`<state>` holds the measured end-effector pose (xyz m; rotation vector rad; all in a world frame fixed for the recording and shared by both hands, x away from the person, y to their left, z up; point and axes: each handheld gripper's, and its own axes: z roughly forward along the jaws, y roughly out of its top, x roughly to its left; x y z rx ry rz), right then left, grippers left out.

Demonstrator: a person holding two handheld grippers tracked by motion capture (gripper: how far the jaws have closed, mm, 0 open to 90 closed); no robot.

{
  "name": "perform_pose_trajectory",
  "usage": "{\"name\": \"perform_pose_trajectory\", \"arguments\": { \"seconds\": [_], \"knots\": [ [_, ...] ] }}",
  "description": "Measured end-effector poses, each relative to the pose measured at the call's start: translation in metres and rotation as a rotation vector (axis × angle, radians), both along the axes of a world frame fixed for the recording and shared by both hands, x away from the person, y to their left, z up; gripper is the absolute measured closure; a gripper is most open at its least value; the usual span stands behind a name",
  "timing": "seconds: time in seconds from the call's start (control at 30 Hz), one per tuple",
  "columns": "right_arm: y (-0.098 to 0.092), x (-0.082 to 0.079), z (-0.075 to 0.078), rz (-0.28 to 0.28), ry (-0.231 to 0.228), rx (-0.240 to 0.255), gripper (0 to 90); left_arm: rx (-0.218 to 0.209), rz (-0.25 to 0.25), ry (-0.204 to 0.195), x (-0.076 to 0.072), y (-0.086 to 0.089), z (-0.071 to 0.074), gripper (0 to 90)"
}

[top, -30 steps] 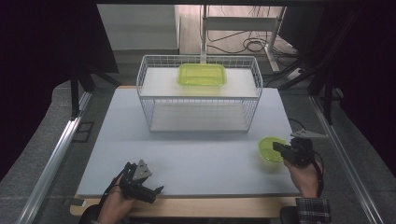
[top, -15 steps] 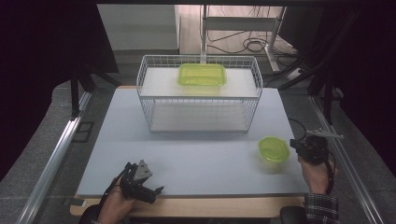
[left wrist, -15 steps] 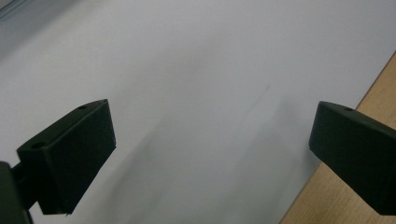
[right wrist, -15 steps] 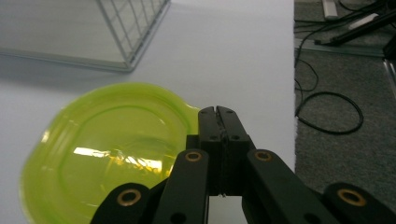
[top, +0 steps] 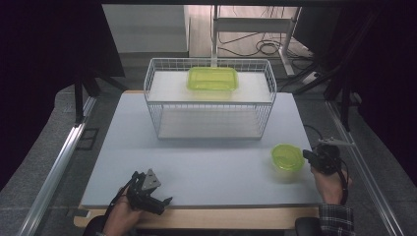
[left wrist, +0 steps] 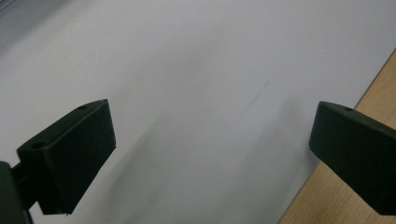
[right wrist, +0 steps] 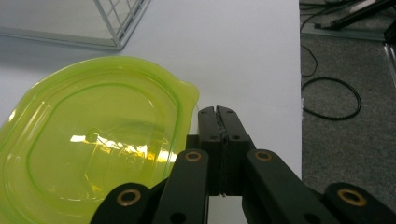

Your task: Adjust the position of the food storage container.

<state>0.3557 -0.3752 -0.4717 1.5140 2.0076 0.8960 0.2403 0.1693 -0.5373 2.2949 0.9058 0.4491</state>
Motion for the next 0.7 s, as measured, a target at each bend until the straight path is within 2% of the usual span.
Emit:
{"name": "perform_pose_trajectory", "arguments": {
  "seconds": [0.3, 0.7],
  "knots": [
    [0.014, -0.004, -0.002, 0.019, 0.028, 0.013, 89.1, 0.002, -0.001, 0.0, 0.0, 0.0, 0.0, 0.4],
    [0.051, -0.011, -0.005, 0.121, 0.07, 0.05, 89.2, 0.004, -0.003, 0.004, 0.0, -0.001, -0.001, 0.5]
  ]
}}
